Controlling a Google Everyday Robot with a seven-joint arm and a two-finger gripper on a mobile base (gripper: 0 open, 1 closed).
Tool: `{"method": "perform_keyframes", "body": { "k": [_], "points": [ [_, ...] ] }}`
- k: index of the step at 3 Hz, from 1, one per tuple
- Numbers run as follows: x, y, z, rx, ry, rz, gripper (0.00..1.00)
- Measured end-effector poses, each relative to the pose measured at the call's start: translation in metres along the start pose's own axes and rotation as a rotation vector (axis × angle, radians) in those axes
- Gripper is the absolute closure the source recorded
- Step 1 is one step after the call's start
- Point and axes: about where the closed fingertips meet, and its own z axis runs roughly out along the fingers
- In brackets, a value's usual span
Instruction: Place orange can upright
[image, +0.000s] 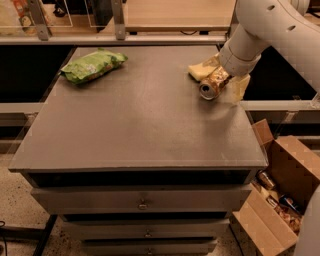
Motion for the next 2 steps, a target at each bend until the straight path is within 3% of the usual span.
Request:
{"method": "perform_keyframes", "body": {
  "k": [2],
  "points": [
    [-0.022,-0.009,0.002,0.047,-0.036,-0.031,0.64]
  ]
}}
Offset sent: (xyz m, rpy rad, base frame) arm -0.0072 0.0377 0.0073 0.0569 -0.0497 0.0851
